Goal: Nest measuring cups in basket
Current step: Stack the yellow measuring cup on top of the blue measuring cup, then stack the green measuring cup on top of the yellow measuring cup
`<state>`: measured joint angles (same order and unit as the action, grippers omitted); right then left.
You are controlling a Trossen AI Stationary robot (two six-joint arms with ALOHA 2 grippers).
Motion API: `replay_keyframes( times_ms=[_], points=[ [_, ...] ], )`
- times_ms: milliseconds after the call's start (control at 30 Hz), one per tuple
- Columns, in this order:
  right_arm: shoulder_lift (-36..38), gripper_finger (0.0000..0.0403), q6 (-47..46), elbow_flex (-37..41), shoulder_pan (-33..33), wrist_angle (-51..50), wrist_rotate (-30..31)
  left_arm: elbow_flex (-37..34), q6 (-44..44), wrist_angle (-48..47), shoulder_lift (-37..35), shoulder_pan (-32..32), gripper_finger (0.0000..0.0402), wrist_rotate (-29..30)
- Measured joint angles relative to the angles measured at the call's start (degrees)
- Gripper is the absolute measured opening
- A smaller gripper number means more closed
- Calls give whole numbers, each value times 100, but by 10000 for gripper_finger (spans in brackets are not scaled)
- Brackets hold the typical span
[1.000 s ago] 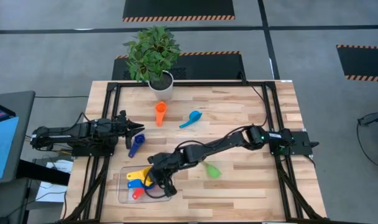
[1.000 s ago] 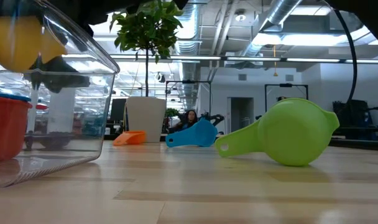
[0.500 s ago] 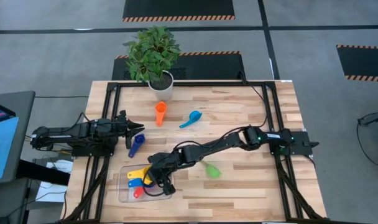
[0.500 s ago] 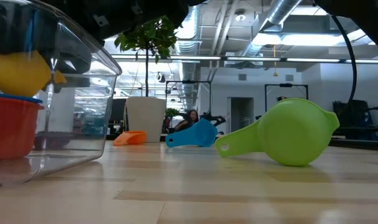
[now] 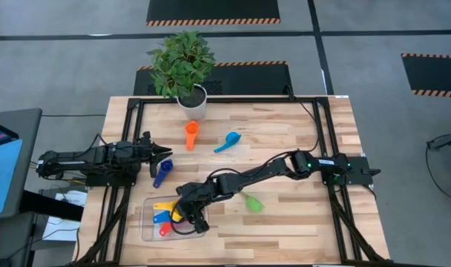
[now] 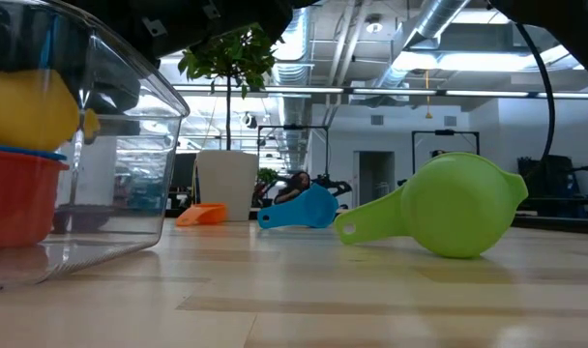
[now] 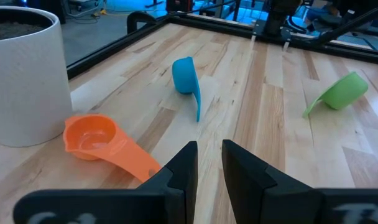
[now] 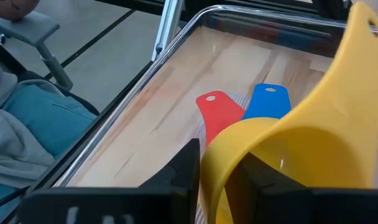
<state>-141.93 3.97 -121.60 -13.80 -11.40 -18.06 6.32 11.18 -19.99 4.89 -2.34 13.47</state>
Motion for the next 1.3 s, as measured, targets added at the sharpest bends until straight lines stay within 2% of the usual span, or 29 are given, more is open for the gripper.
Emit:
replay_keyframes(
  times_ms=[300, 733, 967, 1067, 1300],
  points=[
    [0, 109, 155, 0, 20, 138, 11, 1, -2, -2, 0, -1, 62, 0],
    [2, 175, 256, 0, 110, 164, 199, 1, -2, -7, 0, 0, 62, 0],
    [16, 181, 254, 0, 120, 148, 214, 0, -4, -36, 0, -1, 62, 0],
    [244, 171, 274, 0, 126, -206, 645, 0, -4, -42, -1, -1, 62, -1],
    [1205, 137, 451, -21, 229, -2732, 2848, 1, -4, -48, -2, 0, 62, -56]
  ],
)
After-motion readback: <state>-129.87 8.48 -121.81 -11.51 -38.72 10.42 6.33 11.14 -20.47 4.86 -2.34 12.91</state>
